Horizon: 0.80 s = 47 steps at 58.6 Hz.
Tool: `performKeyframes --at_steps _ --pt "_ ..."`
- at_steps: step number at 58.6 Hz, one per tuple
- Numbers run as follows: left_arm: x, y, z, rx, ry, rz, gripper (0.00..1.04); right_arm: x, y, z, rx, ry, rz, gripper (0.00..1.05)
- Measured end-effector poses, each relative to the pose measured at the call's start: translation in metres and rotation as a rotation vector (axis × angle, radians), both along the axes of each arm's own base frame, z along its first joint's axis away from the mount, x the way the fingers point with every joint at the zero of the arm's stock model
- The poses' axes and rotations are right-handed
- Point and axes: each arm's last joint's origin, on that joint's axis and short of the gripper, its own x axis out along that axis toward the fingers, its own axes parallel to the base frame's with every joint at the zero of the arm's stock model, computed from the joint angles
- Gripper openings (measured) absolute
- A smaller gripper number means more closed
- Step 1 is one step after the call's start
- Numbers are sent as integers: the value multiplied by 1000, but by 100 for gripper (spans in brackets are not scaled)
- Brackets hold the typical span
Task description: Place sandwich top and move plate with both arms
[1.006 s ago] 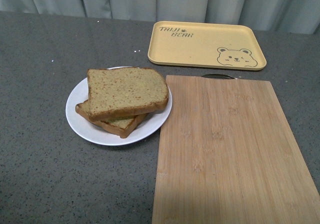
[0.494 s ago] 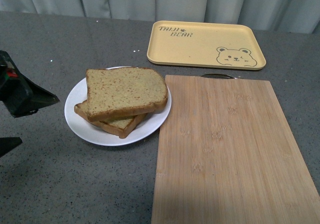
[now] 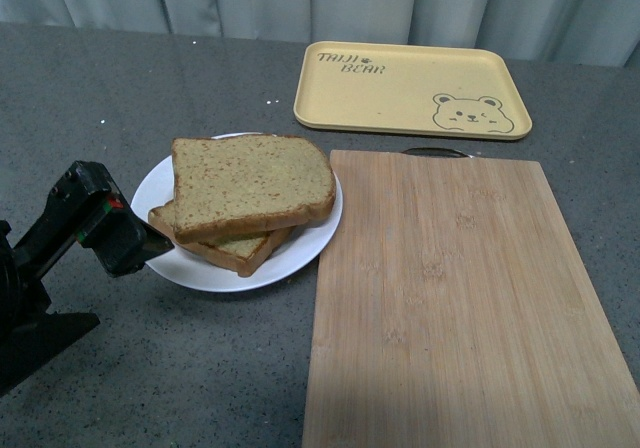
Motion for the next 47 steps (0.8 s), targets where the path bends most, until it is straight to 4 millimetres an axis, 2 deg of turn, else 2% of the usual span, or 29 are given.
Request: performKeyframes --at_steps 25,47 --pt "20 -5 -8 9 24 15 98 0 0 0 0 0 0 95" --pt "40 -11 -16 14 35 13 40 0 0 0 0 0 0 95"
